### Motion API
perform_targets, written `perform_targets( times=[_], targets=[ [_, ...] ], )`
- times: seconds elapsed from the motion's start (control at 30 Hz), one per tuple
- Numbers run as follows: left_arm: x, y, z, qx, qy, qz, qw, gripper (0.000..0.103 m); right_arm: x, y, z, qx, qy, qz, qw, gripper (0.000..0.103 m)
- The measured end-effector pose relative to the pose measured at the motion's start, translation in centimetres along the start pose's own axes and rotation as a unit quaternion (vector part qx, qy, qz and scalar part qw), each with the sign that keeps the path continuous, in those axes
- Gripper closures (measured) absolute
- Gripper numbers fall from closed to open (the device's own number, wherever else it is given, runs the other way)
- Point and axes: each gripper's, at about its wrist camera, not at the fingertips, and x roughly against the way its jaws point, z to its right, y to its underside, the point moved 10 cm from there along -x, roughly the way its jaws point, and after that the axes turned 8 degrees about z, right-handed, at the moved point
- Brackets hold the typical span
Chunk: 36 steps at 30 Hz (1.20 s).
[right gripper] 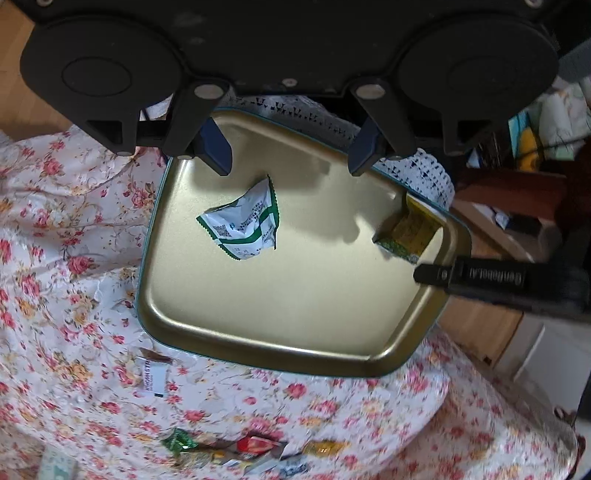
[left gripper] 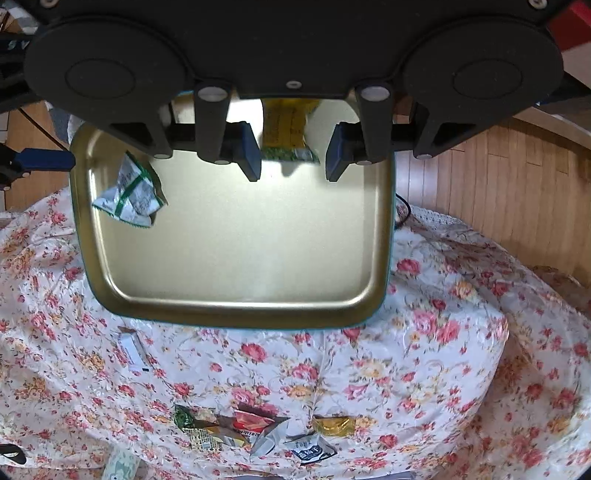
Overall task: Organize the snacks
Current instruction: 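Move both tools back toward the scattered snacks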
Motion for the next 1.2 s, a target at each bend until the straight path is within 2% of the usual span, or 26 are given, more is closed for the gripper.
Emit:
perform_targets(
  times=[0.1,0.27,0.4,0.53,0.8,1.2],
  targets=[
    [-0.3,-2.1,-0.5,0.003,-0.013,0.010,0.9999,0.055,0.1,-1.8,0.8,0.011,0.019,0.015,1.000,0.030],
    [-1.1,-6.3,-1.7,0.004,-0.036,0.041,0.9985,0.054,0.7,-6.0,3.4,-0.017,0.037,0.061,0.997,0.030],
    [-2.0,-9.7,-2.3,-0.004,-0.044,0.073,0.9964,0.054,1.0,-9.7,5.4,-0.038,0.052,0.102,0.993,0.030],
    [-4.3,-12.2,-3.3,0.014,-0.037,0.090,0.9951,0.054,0.4,-12.7,7.8,-0.081,0.050,0.132,0.987,0.030],
    [-7.8,-15.1,-4.3,0.020,-0.034,0.133,0.9903,0.055,-2.6,-16.1,10.9,-0.126,0.059,0.165,0.976,0.030],
    [-11.3,-17.6,-3.6,0.024,-0.007,0.153,0.9879,0.055,-5.5,-19.4,13.5,-0.162,0.060,0.219,0.960,0.030]
  ],
)
